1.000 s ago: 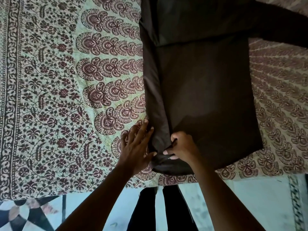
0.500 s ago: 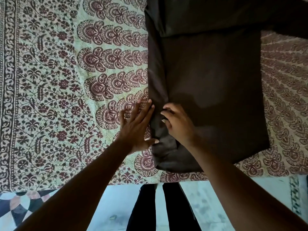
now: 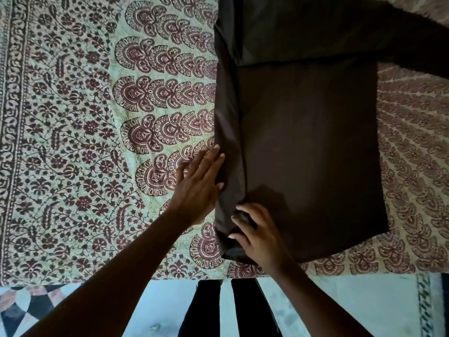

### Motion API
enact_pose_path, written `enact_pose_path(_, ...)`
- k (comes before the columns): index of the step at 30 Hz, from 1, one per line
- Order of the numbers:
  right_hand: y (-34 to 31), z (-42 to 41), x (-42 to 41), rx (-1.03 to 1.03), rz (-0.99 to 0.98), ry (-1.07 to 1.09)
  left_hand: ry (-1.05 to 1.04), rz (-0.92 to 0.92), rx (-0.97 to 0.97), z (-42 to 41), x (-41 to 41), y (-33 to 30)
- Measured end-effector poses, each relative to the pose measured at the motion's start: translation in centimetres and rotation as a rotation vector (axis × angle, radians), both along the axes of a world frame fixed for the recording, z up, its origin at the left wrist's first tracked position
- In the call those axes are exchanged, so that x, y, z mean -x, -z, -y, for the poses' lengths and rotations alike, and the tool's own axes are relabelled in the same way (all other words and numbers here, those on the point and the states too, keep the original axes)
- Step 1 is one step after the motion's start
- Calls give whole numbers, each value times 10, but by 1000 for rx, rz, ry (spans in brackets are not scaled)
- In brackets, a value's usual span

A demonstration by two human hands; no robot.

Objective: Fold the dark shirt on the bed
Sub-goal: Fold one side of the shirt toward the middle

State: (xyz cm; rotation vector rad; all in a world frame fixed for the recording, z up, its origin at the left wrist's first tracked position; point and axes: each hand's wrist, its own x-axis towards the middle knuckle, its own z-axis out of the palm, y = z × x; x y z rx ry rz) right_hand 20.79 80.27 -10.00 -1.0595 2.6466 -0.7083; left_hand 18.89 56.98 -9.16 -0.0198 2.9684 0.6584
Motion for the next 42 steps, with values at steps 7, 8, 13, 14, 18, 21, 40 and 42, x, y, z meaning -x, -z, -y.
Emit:
enact_pose_path(7, -24, 22, 70, 193, -141, 185, 276, 256, 159, -5, 20, 5)
enact_pose_path(8, -22, 27, 82, 215, -147, 131, 265, 263, 157, -6, 12, 6)
enact_pose_path(13, -2, 45, 130, 126, -209, -339, 250, 249, 117, -15, -46, 9)
enact_pose_path(14, 1, 47, 138, 49, -232, -435, 249, 240, 111, -16, -56, 10)
enact_pose_path(18, 5, 53, 180, -321, -311, -659, 219, 198, 61, -16, -71, 12)
enact_pose_path(21, 5, 65, 222, -477, -276, -612, 188, 156, 40, -17, -73, 13)
enact_pose_path(40, 3, 99, 313, -453, -226, -458, 113, 310, 171, -12, 42, -1)
enact_pose_path(42, -6, 105, 319, -449, -236, -400, 109, 359, 185, -13, 49, -8)
